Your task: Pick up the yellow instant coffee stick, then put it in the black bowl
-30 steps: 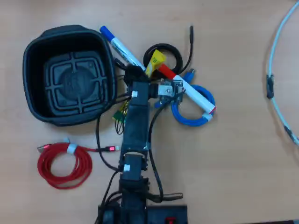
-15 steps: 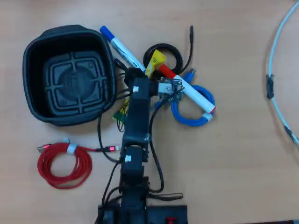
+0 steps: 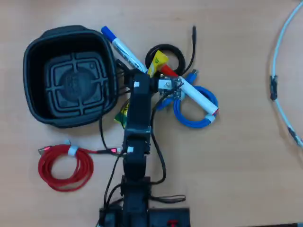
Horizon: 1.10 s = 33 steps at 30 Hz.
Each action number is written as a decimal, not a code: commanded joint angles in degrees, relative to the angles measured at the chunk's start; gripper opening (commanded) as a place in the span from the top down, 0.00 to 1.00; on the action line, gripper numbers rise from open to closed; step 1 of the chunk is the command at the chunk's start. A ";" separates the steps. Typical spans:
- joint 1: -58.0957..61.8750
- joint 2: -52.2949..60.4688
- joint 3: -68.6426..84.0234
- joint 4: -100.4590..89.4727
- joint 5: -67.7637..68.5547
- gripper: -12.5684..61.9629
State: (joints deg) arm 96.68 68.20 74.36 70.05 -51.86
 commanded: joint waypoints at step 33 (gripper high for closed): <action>1.05 -5.19 -4.48 -1.58 -0.70 0.37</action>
State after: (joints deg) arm 97.29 62.49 74.27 69.87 -51.77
